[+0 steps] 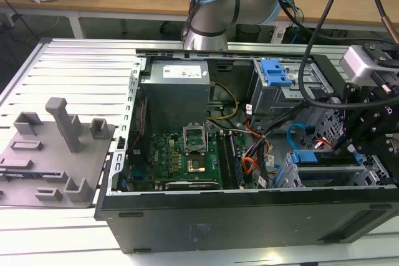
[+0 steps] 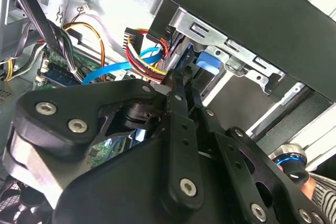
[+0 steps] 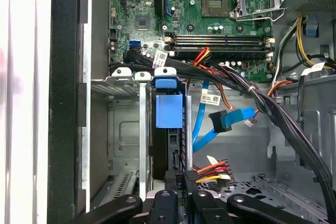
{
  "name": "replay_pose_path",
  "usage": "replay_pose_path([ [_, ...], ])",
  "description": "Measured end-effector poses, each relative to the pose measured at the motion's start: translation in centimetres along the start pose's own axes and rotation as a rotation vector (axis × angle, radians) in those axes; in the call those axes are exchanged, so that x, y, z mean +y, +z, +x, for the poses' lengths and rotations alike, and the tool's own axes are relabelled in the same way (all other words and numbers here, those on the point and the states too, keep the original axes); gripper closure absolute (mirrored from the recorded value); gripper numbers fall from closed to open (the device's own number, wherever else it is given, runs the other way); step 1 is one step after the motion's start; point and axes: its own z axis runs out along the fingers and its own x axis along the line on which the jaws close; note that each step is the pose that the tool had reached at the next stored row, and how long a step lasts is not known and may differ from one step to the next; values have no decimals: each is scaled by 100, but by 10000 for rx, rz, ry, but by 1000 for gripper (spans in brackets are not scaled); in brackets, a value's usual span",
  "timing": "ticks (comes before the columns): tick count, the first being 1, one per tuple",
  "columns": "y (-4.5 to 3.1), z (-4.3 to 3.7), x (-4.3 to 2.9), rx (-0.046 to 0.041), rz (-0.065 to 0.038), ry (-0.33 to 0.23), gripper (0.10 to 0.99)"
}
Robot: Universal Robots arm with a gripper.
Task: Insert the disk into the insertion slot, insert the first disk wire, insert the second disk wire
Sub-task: 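Insert the first disk wire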
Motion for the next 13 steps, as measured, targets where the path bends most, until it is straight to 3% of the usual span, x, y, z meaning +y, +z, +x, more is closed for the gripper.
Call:
replay_pose_path([
  [3, 9, 0, 0, -8, -1, 0, 914],
  [5, 7, 0, 0, -3, 0, 0, 839],
  [7, -14, 0, 1, -2, -1, 0, 839],
  [9, -116, -2, 9, -2, -1, 1, 839],
  [12, -347, -7, 25, -2, 0, 0, 839],
  [13, -386, -8, 28, -2, 0, 0, 839],
])
